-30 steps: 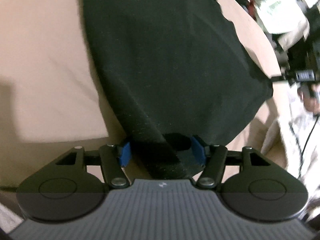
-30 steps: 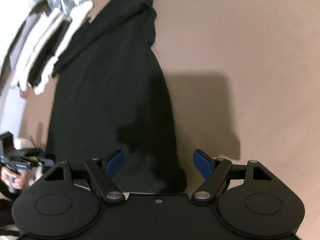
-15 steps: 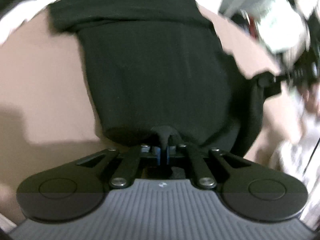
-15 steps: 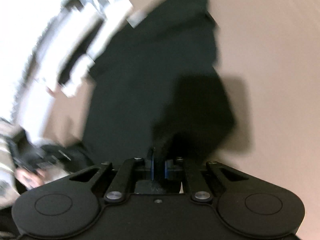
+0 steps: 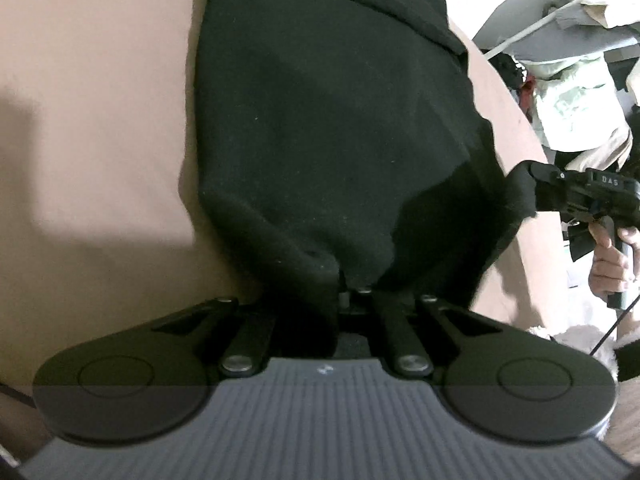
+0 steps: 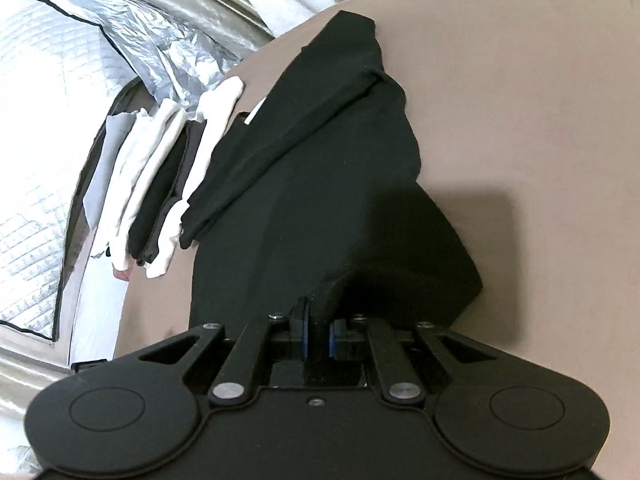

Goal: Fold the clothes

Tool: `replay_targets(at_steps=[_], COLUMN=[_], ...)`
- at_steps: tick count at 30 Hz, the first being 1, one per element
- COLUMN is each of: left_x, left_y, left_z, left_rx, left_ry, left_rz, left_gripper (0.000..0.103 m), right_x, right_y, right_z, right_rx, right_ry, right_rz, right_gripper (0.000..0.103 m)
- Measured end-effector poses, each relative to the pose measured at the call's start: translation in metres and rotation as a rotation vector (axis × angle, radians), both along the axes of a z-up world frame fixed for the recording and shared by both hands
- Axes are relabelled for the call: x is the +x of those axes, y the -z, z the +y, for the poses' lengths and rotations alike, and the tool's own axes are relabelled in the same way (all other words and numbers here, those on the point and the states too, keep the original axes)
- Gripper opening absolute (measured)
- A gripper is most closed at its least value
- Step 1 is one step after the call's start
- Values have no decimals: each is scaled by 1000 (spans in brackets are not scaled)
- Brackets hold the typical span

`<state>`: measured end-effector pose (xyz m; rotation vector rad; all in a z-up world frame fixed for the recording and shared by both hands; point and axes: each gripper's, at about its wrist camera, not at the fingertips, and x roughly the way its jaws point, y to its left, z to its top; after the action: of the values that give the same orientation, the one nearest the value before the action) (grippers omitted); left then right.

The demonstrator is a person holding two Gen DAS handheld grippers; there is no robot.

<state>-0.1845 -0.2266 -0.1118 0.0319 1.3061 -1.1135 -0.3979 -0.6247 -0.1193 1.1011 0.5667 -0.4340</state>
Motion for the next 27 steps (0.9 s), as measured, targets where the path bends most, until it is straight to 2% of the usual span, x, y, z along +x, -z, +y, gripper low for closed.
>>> replay_targets(at_steps=[3,4,10,13,17,22,27], left_x=[-20,-22,-25,-31,-37,-42,-46], left_y=[-18,-25,-82,-108,-126,-131,-153], left_z=[-9,-9,8,18,21,34,46], left_rx=[0,1,-93,-120,-128,-103,-149], left_ry=[52,61,16,16,34,46,45], left_rz=[-209,-255,-348,-367,-353,-342,-345], left_gripper=[4,4,4,4,3,3,3], right_x=[-5,-8,-31,-42,-59,-77,-91], right_y=[-10,-12,-39,-58,-81,-93,-97], right_z=[3,2,12,23,45,69,91], right_rx=[-53,-67,-102,-110,-142,-164,-154], right_ry=[-20,-20,48,75,92,113,150], right_rz=[-4,-4,-41,-56,-89,-104,-123], right_gripper=[11,11,10,10,10,10,10])
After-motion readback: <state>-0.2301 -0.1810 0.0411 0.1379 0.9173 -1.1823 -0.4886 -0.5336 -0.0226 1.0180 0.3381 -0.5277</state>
